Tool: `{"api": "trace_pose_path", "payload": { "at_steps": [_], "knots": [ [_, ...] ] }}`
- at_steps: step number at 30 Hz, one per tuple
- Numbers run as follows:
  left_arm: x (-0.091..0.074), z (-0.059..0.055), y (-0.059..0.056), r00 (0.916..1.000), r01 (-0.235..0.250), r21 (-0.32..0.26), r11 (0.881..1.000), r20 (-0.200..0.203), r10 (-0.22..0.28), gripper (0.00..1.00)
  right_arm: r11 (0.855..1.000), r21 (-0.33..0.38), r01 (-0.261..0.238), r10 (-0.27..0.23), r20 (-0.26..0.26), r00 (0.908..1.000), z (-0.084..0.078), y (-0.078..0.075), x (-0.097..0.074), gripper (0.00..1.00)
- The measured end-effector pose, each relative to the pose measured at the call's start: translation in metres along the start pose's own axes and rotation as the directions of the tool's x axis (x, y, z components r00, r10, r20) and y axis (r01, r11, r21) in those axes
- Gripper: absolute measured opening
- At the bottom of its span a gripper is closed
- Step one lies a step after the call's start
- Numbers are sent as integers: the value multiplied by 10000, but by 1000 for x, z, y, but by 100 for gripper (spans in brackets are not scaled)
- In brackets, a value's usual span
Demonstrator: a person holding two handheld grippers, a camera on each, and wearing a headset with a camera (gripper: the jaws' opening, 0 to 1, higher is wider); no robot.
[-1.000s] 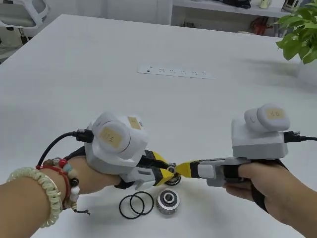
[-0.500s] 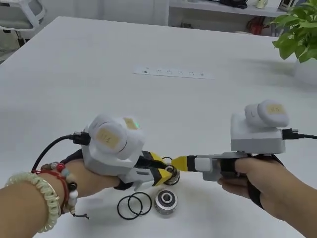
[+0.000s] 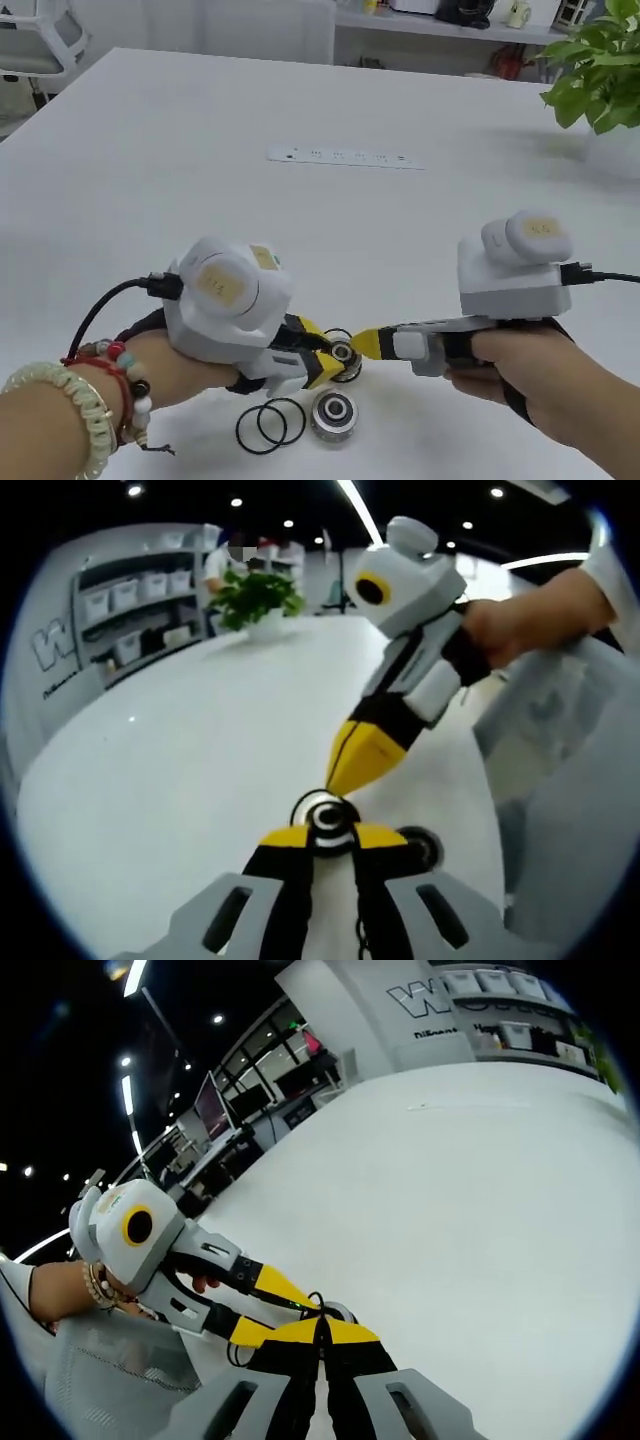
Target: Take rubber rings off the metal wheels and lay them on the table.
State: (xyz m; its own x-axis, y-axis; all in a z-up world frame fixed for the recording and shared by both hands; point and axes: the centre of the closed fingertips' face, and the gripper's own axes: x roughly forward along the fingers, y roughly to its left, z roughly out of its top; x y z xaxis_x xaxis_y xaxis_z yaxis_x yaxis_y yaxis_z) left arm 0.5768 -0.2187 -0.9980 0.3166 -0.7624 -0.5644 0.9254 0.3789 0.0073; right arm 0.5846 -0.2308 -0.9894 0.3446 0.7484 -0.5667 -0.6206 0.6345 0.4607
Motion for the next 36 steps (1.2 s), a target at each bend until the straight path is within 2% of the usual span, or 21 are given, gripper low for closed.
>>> {"api": "trace_pose_path", "payload": {
  "at_steps": [4,7,9,13,15,18,22,25,28,30,34,36],
  "knots": [
    [-7,3,0,10000,73,-56,10000,-30,-74,21,10000,28,-69,68,81,9999,4,2,-2,0],
    [-15,8,1,10000,84,578,9983,25,-86,24,9999,147,60,-62,126,9999,7,0,-4,0],
    [-19,11,3,10000,3,543,9985,24,-5,27,9999,143,87,-89,156,9998,9,-2,-6,0],
    [-31,24,5,9999,58,373,9993,146,-63,41,9984,563,85,-107,402,9991,15,-2,-12,0],
    [-39,28,6,9999,-38,387,9992,112,33,44,9985,534,91,-118,503,9987,18,0,-15,0],
    [-51,38,3,9987,51,291,9996,507,-66,47,9984,559,27,-66,703,9975,25,3,-18,0],
    [-66,51,2,9968,-123,323,9994,794,97,54,9973,735,5,-71,892,9960,30,5,-20,0],
    [-80,60,-1,9950,-243,348,9991,976,208,55,9971,763,-46,-29,984,9951,33,7,-22,0],
    [-93,68,-5,9912,-399,703,9967,1292,305,56,9959,888,-182,78,1156,9933,37,10,-22,0],
    [-103,68,-8,9905,-481,731,9962,1318,382,57,9954,924,-251,135,1246,9921,39,13,-23,0],
    [-121,62,-11,9904,-747,817,9939,1222,644,63,9937,1004,-493,338,1509,9880,45,20,-26,0],
    [-128,56,-13,9895,-820,827,9932,1257,712,64,9868,1331,-917,659,1867,9802,51,27,-27,0]
  ]
}}
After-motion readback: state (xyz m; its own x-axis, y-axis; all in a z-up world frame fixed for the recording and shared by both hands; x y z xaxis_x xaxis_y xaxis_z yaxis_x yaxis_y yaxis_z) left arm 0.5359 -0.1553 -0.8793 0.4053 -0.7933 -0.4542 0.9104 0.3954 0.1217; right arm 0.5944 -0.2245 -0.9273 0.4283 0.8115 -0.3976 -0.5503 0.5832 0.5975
